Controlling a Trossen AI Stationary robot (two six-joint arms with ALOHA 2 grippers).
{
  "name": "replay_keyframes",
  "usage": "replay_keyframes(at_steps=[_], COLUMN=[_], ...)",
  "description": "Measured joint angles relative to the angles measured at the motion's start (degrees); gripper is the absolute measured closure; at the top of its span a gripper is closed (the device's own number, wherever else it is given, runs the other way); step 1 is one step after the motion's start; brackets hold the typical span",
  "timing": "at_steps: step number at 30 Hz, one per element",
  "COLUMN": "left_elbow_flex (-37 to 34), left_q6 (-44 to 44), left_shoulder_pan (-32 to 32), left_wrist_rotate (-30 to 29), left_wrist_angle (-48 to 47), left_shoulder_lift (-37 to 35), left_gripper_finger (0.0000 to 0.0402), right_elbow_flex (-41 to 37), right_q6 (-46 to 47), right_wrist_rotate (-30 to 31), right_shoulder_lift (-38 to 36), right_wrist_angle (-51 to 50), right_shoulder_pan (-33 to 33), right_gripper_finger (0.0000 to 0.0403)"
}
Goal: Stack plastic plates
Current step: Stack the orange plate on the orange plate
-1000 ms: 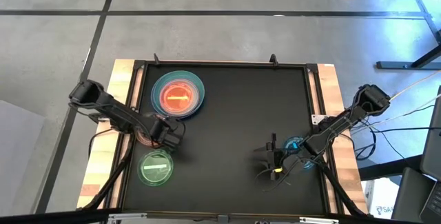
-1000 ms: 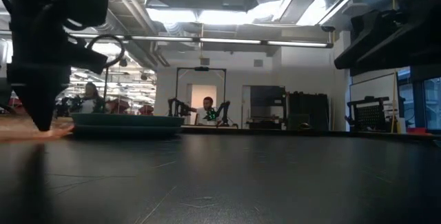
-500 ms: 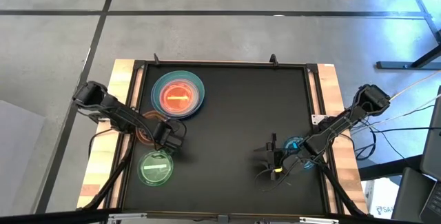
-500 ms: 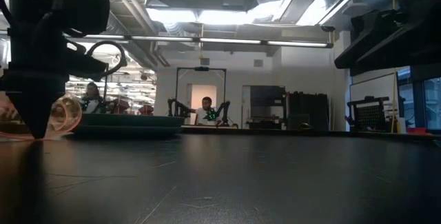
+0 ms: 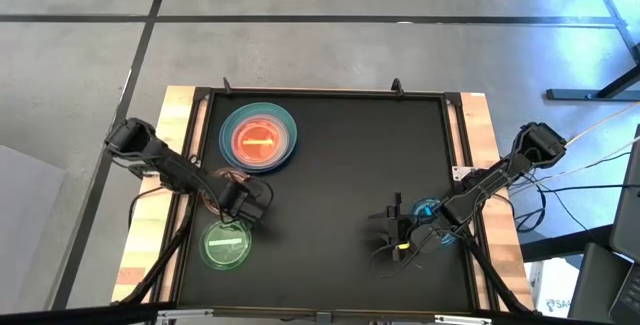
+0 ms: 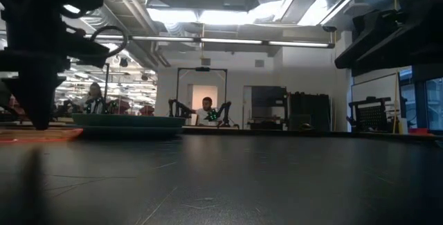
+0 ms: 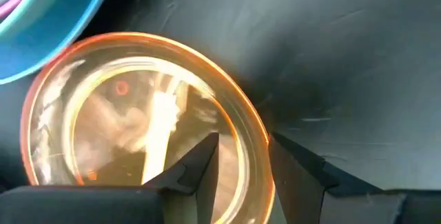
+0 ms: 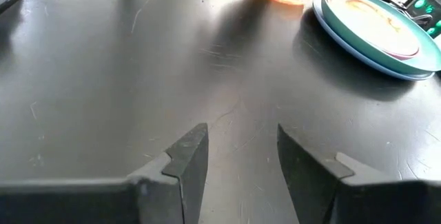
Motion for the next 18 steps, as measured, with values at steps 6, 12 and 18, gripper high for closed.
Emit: replay_keyframes(at_steps=[6, 12, 18], left_elbow_flex=[0.58, 0.58, -2.11], left_q6=[-2.63, -3.78, -5.47], left_shoulder_pan=[-1.37, -2.70, -3.07], left_wrist_rotate=[-0.06, -2.94, -3.33], left_wrist_angle=[-0.12, 0.58, 5.89], left_shoulder_lift=[0.00, 0.00, 0.00], left_gripper_finger=[0.0280, 0.0280, 0.0280], right_elbow_flex=[0.00, 0.00, 0.00], right_q6=[0.66, 0.66, 0.97], right_wrist_rotate=[0.02, 0.22, 0.22], right_shoulder_lift=[0.00, 0.00, 0.02], right_wrist_angle=[0.48, 0.33, 0.01], right_shoulder_pan=[0.00, 0.00, 0.00], right_gripper_finger=[0.0237, 0.0237, 0.0237])
